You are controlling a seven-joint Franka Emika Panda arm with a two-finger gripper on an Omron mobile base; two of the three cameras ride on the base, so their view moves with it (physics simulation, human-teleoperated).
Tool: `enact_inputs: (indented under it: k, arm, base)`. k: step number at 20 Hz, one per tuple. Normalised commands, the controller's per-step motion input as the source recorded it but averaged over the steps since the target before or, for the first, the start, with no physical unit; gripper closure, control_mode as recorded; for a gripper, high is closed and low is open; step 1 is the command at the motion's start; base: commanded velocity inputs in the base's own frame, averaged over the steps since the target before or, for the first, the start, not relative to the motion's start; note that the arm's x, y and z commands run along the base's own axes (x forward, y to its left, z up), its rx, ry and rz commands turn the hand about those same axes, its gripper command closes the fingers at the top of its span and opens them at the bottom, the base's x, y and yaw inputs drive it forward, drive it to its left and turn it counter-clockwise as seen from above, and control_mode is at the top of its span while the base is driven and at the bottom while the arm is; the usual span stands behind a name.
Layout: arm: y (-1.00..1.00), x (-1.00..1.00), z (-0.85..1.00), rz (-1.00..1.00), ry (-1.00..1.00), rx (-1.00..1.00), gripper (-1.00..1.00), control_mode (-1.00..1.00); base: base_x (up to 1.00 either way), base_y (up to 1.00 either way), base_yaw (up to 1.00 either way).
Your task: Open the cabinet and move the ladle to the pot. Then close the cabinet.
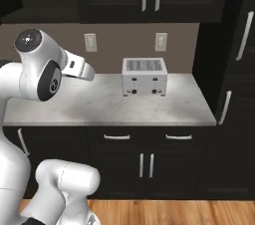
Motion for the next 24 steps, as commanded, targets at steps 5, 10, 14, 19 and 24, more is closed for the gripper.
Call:
enact_inputs:
  k: [5,10,14,19,24]
  arm:
    - [0.0,0.0,0.0,0.0,0.0,0.0,-1.0,1.0]
    - [0.0,0.0,0.0,0.0,0.0,0.0,-1.0,1.0]
    - [0.0,0.0,0.0,0.0,0.0,0.0,-1.0,1.0]
    - [0.0,0.0,0.0,0.0,0.0,0.0,-1.0,1.0]
    - [0.0,0.0,0.0,0.0,0.0,0.0,-1.0,1.0]
  base:
    - [0.0,0.5,0.16]
    - [0.0,0.33,0.24]
    - [0.17,0.14,0.19]
    - [0.39,0.05,0.13]
    - [0.4,0.28,0.07]
